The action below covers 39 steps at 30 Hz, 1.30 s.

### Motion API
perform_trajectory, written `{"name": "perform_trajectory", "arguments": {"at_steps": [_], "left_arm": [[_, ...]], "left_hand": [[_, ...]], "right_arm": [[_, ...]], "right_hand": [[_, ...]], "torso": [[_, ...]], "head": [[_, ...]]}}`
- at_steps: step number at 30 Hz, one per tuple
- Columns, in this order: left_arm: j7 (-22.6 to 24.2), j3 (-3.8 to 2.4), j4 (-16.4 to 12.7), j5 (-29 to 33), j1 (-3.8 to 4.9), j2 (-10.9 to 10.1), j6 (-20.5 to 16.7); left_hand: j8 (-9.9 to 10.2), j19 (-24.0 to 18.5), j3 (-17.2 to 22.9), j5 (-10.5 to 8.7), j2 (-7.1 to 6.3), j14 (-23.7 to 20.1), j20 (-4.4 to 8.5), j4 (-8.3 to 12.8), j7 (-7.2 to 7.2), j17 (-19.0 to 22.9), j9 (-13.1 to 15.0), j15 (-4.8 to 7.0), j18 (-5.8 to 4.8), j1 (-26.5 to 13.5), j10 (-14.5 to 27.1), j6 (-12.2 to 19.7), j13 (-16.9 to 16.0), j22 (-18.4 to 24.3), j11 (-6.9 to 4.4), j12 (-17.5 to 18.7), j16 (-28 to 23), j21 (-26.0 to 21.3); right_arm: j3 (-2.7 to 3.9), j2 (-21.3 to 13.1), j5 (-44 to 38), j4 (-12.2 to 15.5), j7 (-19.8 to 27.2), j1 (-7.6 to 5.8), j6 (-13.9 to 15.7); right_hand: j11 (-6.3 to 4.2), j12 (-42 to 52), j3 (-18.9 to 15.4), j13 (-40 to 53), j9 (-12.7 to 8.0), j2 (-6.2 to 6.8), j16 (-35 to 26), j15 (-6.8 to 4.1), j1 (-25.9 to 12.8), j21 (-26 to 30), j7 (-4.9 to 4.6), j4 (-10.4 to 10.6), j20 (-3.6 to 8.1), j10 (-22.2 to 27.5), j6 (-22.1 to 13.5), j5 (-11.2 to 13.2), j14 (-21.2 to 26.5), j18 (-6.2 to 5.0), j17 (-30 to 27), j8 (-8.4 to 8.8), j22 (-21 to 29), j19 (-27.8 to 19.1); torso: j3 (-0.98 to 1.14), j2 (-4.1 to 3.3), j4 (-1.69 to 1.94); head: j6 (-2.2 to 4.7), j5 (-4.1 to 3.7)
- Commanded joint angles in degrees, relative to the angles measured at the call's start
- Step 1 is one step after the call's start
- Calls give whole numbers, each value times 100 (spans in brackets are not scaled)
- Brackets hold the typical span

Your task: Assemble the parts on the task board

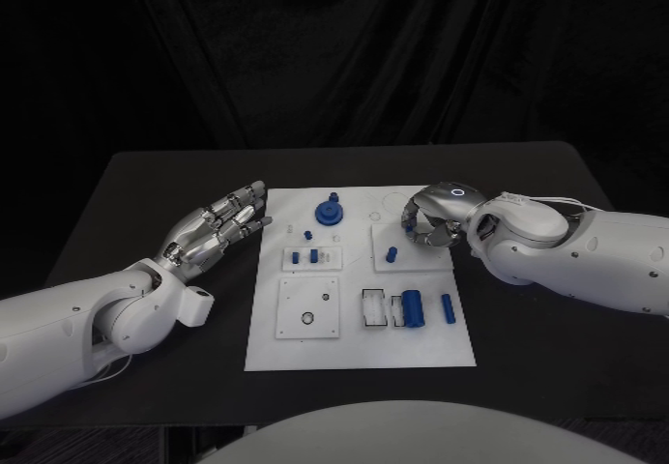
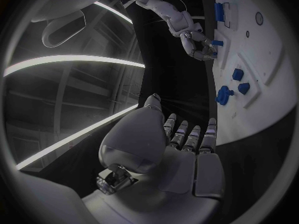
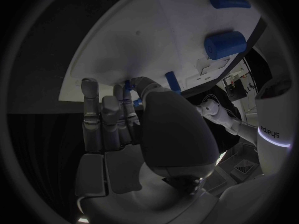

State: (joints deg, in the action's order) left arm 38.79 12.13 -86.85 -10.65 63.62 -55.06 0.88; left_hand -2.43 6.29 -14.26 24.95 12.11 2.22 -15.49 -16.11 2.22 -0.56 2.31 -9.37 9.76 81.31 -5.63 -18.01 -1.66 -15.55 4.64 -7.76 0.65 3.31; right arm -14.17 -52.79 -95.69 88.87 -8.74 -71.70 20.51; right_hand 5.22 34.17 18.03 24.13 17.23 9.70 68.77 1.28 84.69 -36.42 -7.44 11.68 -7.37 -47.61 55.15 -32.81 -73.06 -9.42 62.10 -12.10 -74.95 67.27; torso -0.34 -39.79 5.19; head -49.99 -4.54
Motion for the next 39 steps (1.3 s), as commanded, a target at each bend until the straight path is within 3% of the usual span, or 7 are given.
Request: {"name": "perform_trajectory", "arguments": {"at_steps": [1,12,16,25,29,32,39], "left_arm": [[380,-5,6,38,-12,24,112],[351,-4,55,38,-29,57,129],[330,-4,76,38,-35,66,134],[258,-4,151,38,-53,107,167],[236,-4,166,38,-61,117,171],[219,-4,177,38,-65,123,172],[195,-4,194,38,-68,137,173]], "left_hand": [[24,11,31,55,7,25,-44,4,-58,-11,4,-48,49,99,14,-28,1,-21,37,10,24,35],[17,64,41,104,23,26,-76,-10,-120,-11,12,-44,55,170,52,-81,8,-51,-19,42,26,67],[19,61,47,140,31,19,-76,-8,-126,-9,11,-36,55,189,60,-77,8,-38,-24,47,24,65],[23,49,73,209,50,5,-83,18,-167,-7,9,-52,51,259,87,-64,12,-2,-20,69,19,58],[24,44,77,228,51,2,-86,24,-185,-6,7,-57,49,278,95,-55,13,10,-21,75,18,55],[24,40,81,238,28,0,-89,58,-210,-6,7,-62,47,328,101,-54,13,21,-20,77,18,53],[24,28,85,246,22,-5,-90,73,-228,-5,7,-65,46,351,104,-50,13,49,-19,78,16,46]], "right_arm": [[2,7,-53,-14,29,19,102],[2,41,-53,-66,101,31,138],[2,28,-53,-64,125,32,191],[2,-26,-53,-18,127,32,354],[3,-74,-53,33,105,24,416],[4,-105,-53,71,92,-11,452],[5,-152,-53,152,37,-164,416]], "right_hand": [[-17,43,15,-11,26,-30,22,-27,75,-37,-20,-87,27,-83,54,-5,-22,24,-8,-32,-315,30],[-102,-5,94,-126,210,-135,42,-113,247,-312,-26,-349,123,-472,268,37,-97,59,7,-170,-362,116],[-130,-192,92,-277,324,-187,21,-137,229,-442,0,-410,146,-674,342,198,-132,72,-21,-223,-372,143],[-157,-387,95,-419,434,-231,19,-161,240,-572,21,-469,168,-864,386,361,-194,86,-23,-253,-388,198],[-164,-509,90,-498,492,-264,-14,-168,249,-587,26,-487,175,-958,391,556,-205,88,-55,-249,-384,203],[-166,-590,64,-547,531,-285,-17,-166,213,-588,33,-456,171,-1004,391,740,-226,91,-53,-240,-379,209],[-168,-658,37,-585,564,-301,-28,-162,167,-576,45,-405,165,-1035,392,875,-234,91,-65,-233,-372,215]], "torso": [[-2,2,9],[-2,11,-12],[-9,9,3],[-9,1,0],[-10,0,0],[-10,1,1],[-10,0,-2]], "head": [[-1,-8],[-1,12],[-1,5],[-1,30],[-1,35],[-1,41],[-1,55]]}}
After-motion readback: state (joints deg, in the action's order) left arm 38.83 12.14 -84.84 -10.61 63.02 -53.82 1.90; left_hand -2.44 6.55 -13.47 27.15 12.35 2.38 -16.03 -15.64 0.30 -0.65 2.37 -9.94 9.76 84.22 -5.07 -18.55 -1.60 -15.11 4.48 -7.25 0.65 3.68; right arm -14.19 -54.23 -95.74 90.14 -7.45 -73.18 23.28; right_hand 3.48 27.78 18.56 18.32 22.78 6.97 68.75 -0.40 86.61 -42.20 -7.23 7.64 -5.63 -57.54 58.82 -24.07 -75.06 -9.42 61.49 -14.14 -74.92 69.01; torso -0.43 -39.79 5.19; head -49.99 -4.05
